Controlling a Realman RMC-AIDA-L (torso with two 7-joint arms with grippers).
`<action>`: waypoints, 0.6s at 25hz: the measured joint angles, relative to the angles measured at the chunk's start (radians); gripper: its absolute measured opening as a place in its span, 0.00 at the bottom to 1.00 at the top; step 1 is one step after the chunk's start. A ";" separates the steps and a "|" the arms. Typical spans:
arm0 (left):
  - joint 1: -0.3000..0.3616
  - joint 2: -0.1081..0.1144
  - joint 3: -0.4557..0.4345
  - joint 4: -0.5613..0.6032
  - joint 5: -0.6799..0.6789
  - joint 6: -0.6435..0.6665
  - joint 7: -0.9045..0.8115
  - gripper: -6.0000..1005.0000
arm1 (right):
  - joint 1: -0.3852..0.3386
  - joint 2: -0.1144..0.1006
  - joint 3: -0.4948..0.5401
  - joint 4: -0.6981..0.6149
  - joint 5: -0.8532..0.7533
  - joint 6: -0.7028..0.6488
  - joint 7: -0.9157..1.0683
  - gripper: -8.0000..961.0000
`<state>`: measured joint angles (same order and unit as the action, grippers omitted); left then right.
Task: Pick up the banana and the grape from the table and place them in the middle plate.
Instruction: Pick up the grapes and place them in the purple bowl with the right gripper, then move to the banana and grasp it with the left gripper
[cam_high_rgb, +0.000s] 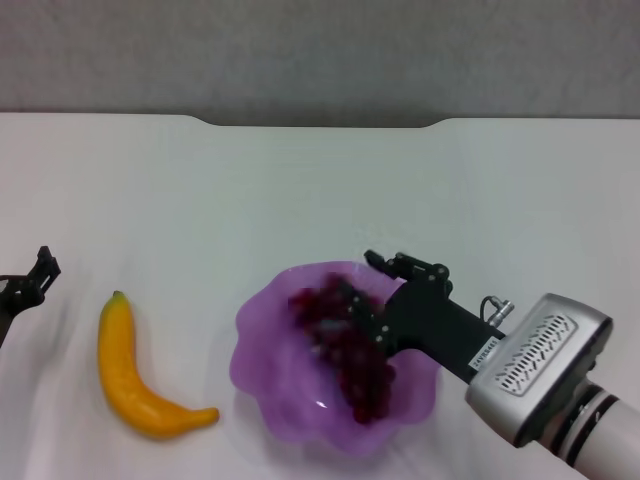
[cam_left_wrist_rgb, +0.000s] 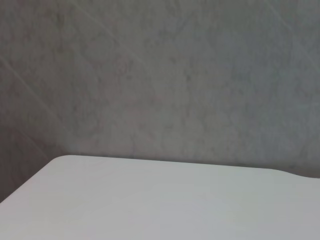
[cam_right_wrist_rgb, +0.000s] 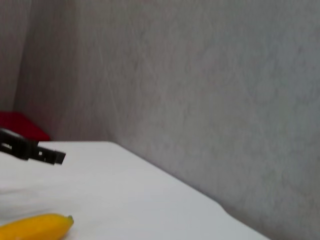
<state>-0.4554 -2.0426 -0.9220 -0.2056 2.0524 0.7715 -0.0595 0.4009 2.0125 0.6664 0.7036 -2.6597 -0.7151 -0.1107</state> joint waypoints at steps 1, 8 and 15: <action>0.000 0.000 0.000 0.000 0.000 0.000 0.000 0.89 | 0.000 0.000 -0.003 -0.010 0.000 -0.015 0.006 0.31; -0.001 -0.001 0.000 0.000 0.000 0.000 0.000 0.89 | 0.015 0.004 -0.008 -0.073 0.002 -0.110 0.060 0.53; -0.002 -0.001 0.002 0.000 0.003 0.000 -0.001 0.89 | 0.057 0.002 0.013 -0.246 0.252 -0.276 0.076 0.83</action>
<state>-0.4575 -2.0433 -0.9204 -0.2058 2.0553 0.7716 -0.0608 0.4581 2.0141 0.6791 0.4571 -2.4077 -0.9906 -0.0349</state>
